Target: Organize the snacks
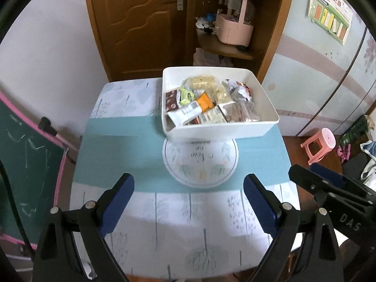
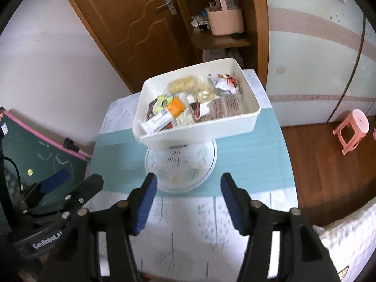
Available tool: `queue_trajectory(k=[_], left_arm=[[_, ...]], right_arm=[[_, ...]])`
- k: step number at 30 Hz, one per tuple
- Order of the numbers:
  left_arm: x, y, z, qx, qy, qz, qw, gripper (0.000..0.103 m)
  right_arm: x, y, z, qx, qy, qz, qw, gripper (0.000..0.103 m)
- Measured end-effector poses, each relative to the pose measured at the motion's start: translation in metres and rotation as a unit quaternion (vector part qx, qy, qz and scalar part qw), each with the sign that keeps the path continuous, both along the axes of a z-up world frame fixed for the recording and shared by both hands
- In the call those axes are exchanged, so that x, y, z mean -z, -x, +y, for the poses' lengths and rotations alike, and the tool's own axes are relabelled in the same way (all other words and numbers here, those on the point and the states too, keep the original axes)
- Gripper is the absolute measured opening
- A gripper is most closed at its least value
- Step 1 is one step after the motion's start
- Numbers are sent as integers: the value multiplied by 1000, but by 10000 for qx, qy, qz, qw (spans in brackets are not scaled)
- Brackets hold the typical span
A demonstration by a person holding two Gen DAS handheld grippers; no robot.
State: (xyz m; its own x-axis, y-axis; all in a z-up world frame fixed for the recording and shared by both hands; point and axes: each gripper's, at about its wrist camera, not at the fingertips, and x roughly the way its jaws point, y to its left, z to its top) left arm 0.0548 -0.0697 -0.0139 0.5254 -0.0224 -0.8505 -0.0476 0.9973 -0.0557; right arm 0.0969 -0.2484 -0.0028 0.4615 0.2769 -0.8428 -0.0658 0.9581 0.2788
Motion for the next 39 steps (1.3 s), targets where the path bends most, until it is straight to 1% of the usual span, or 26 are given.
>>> queue_trajectory(k=[6, 11, 20, 39], left_arm=[[-19, 28, -5, -108, -17, -51, 9999, 94], [-24, 34, -7, -175, -26, -42, 9998, 94], [-31, 40, -15, -231, -167, -110, 9995, 94], [-37, 44, -18, -225, -228, -207, 9993, 94]], right_arm=[[-18, 32, -1, -157, 43, -58, 9999, 62], [-28, 45, -3, -223, 68, -141, 9996, 62], [-39, 55, -6, -303, 75, -327, 9990, 63], [-43, 59, -12, -269, 75, -365, 9989, 63]])
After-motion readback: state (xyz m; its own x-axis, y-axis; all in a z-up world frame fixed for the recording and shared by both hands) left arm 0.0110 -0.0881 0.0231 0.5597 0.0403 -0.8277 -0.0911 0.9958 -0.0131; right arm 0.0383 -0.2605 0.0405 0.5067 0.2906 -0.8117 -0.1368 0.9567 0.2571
